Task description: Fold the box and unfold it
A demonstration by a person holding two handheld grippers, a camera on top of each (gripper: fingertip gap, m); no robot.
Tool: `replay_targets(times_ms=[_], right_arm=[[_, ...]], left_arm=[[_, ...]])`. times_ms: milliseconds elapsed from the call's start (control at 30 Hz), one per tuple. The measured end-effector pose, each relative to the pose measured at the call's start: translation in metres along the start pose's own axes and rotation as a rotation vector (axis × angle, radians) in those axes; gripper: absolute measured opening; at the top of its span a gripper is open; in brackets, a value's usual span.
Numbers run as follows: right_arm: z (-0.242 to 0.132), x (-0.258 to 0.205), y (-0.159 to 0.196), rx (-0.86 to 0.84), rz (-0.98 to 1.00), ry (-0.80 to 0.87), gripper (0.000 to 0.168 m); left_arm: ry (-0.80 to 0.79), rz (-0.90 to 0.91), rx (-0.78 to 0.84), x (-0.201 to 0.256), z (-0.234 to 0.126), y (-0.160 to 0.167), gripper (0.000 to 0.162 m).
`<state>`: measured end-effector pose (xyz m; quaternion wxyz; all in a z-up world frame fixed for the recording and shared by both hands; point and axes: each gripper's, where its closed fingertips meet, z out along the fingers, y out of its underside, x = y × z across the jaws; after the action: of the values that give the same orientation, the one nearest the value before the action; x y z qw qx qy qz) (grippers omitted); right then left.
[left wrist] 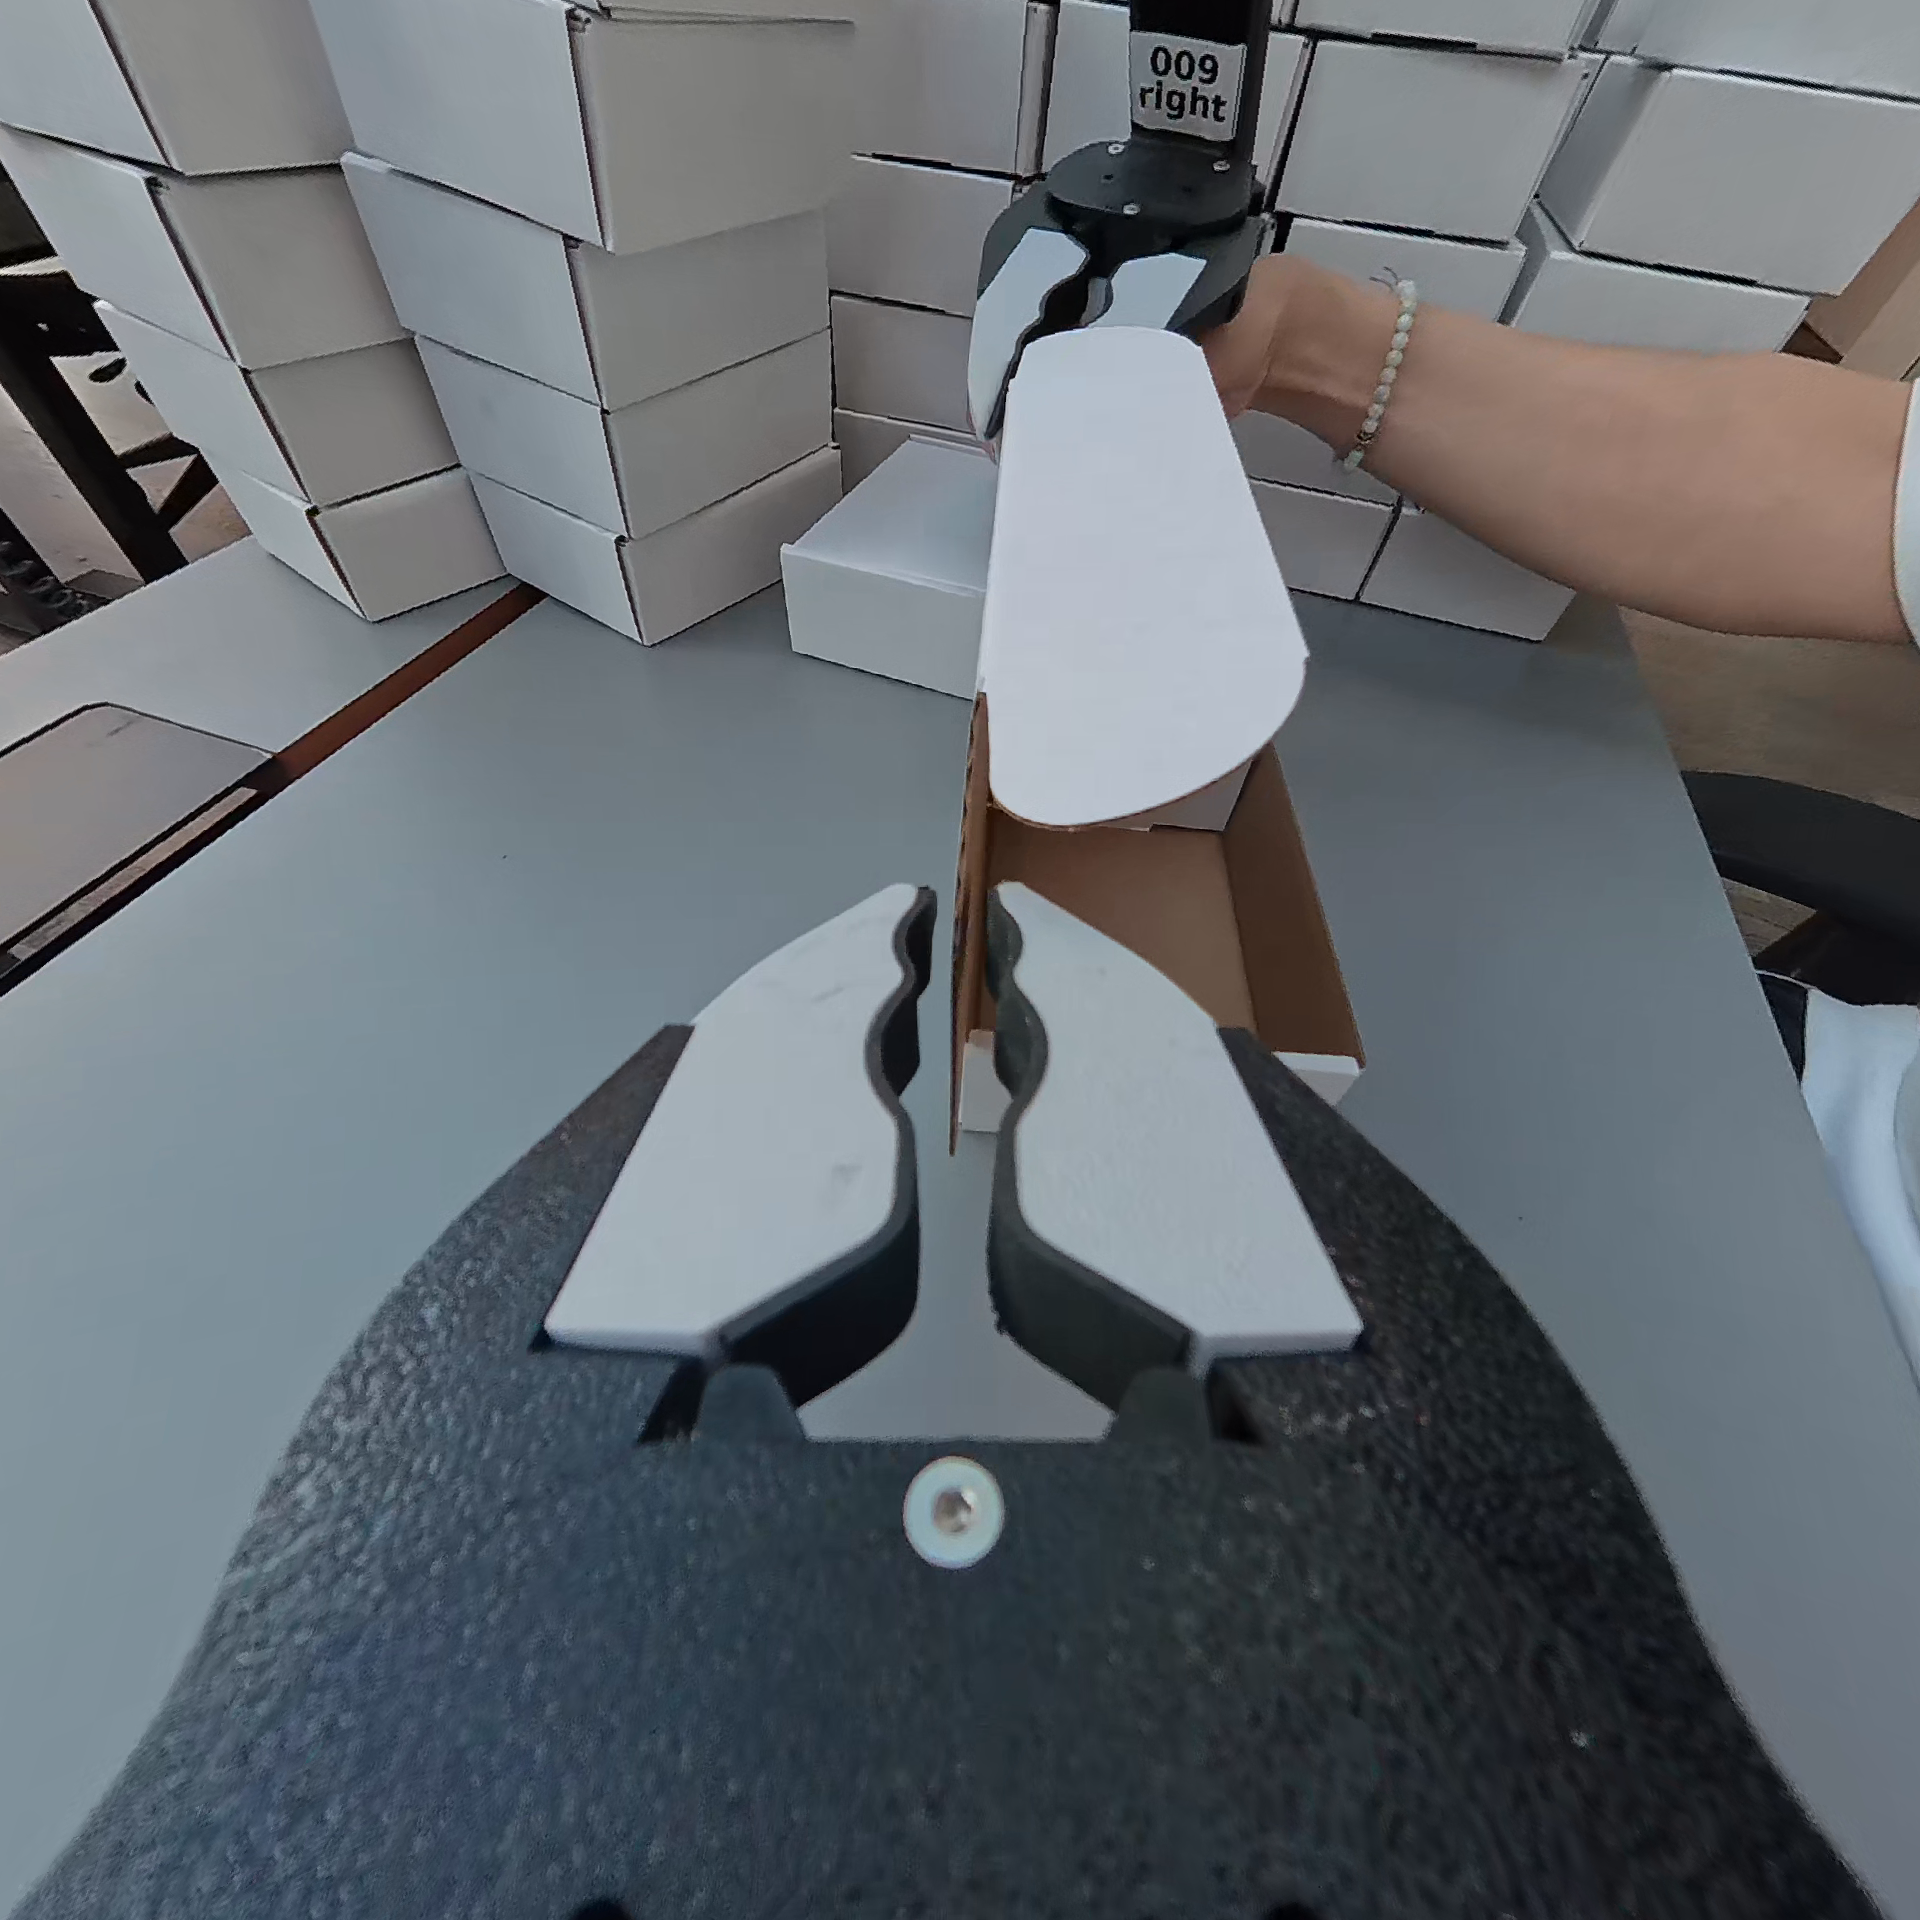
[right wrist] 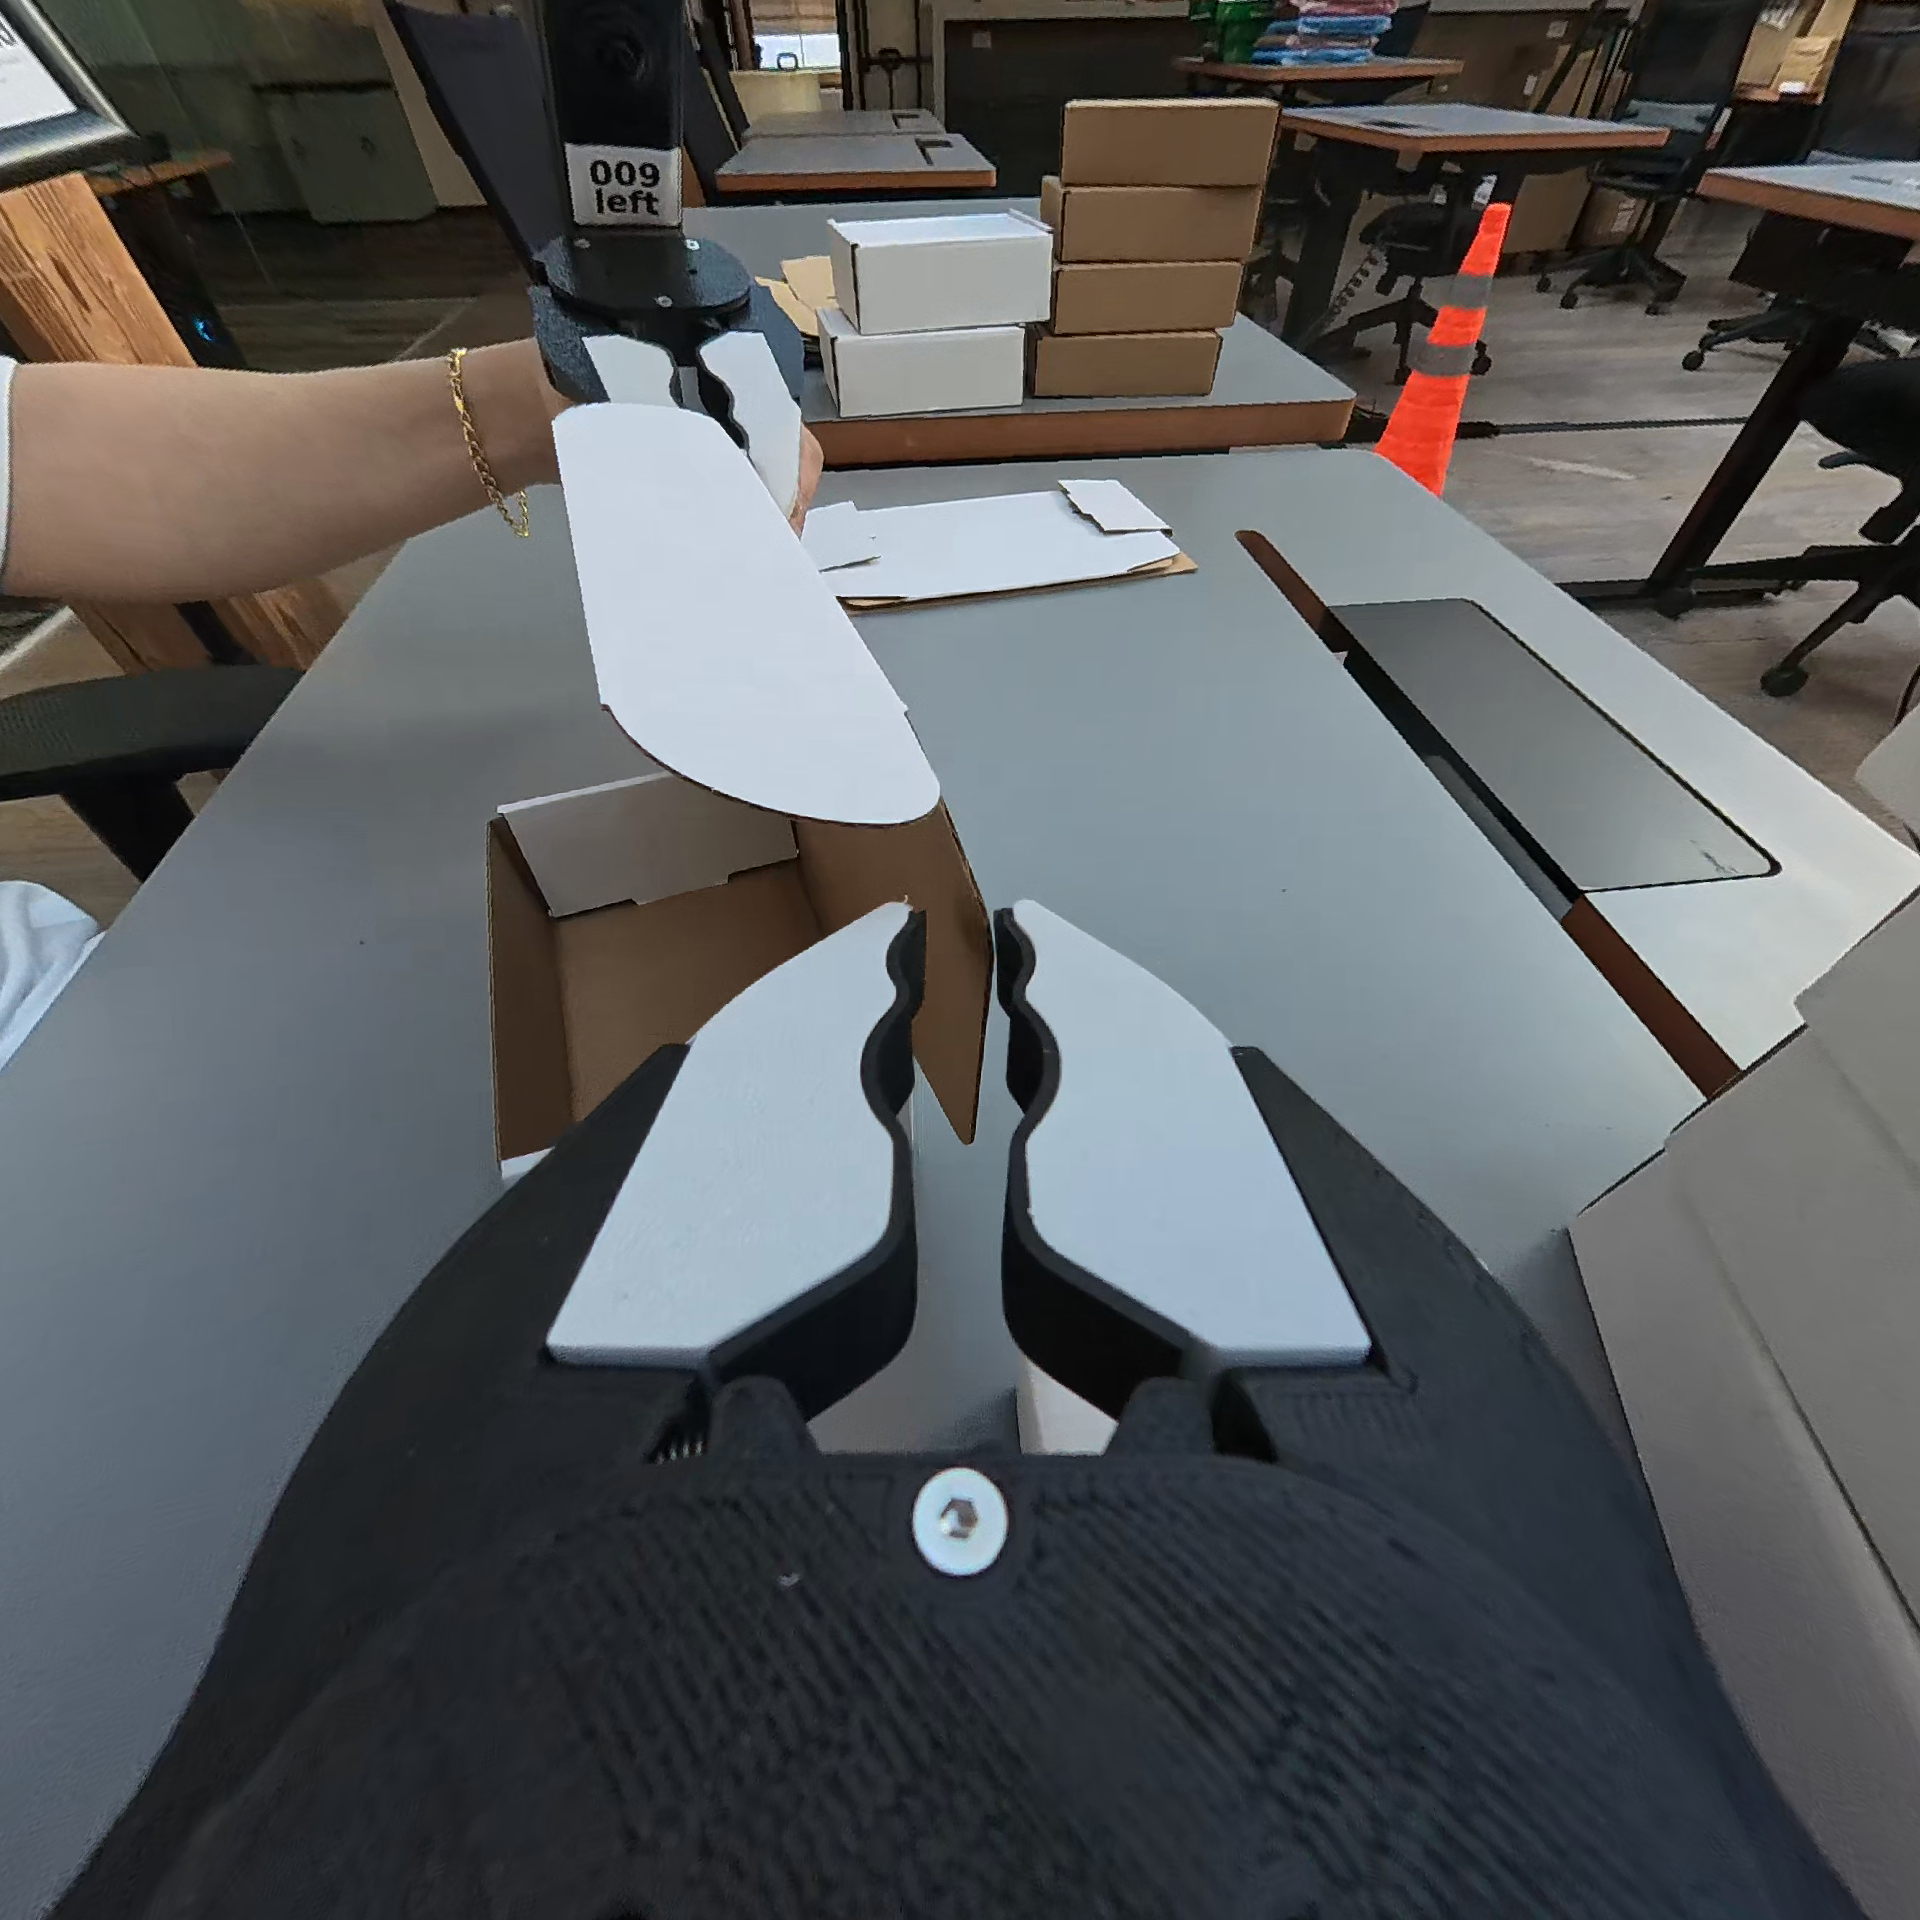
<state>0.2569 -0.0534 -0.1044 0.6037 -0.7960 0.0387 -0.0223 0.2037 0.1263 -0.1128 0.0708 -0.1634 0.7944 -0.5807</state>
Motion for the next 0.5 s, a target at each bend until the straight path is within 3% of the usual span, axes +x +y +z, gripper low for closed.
replay_targets(times_ms=[300,500], right_arm=[[0.004,-0.005,0.006,-0.019,0.011,0.008,0.003],[0.008,-0.005,0.003,0.022,0.117,0.169,0.004]], left_arm=[[-0.002,-0.028,-0.011,-0.005,-0.002,0.000,0.002],[-0.208,-0.098,-0.019,-0.018,-0.004,0.000,0.002]])
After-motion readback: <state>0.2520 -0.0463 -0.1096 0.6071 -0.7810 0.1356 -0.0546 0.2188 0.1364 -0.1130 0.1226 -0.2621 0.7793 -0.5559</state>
